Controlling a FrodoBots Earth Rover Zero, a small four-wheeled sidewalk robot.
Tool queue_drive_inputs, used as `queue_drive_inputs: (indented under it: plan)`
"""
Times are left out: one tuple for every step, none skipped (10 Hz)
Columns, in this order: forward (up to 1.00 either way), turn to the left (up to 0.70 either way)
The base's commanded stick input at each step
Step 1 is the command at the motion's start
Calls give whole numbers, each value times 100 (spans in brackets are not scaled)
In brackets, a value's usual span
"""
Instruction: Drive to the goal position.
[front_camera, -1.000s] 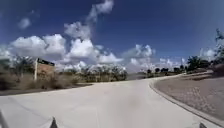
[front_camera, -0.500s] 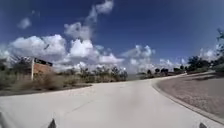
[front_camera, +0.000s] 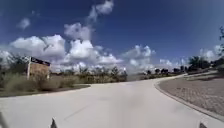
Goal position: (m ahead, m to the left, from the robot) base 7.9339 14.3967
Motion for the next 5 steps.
queue_drive_inputs:
  plan:
    - [70,0]
    - [70,0]
    - [70,0]
    - [70,0]
    - [70,0]
